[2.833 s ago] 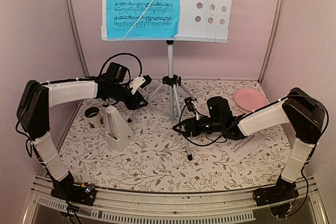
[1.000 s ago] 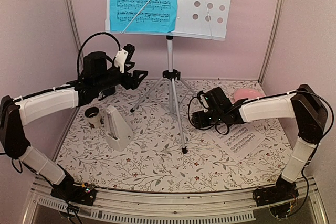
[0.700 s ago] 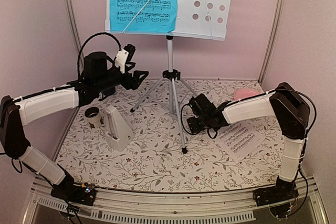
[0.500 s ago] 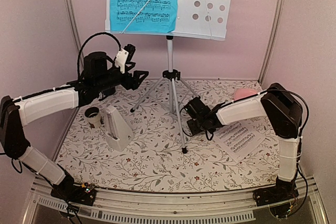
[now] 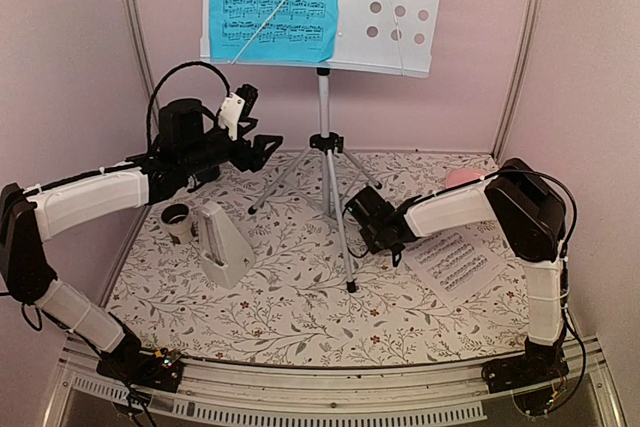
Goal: Set up the instrument practice props
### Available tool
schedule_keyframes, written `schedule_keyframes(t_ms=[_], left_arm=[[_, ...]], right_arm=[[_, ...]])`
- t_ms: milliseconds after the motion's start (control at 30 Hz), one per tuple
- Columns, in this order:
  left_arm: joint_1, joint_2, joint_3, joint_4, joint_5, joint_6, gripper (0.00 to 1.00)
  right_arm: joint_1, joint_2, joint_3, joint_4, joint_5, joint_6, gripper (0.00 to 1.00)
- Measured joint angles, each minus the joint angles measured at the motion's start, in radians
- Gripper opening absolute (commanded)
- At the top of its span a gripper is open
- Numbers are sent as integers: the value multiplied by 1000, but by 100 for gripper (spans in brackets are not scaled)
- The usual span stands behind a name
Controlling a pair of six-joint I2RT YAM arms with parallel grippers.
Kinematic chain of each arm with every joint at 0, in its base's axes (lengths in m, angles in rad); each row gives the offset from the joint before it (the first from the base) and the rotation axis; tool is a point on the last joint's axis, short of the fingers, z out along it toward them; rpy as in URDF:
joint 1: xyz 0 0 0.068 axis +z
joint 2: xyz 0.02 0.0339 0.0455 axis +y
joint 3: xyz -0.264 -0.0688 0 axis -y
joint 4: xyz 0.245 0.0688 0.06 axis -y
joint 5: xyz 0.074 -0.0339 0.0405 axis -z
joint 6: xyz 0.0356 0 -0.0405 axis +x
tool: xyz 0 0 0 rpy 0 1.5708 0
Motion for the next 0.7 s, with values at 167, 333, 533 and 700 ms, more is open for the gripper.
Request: schedule_keyframes(t_ms=[167, 333, 533, 700], left_arm=[[0, -11, 0, 1, -4, 0, 81], [-2, -19, -2, 0, -10, 0, 82], [-2, -55, -10, 0, -15, 3, 82], [-5, -75, -11, 1, -15, 4, 82]], right_arm=[[-10, 0, -6, -18, 15, -20, 7], [-16, -1, -13, -40, 21, -37, 0], [-23, -41, -47, -54, 7, -51, 0], [-26, -168, -90, -55, -68, -67, 0]])
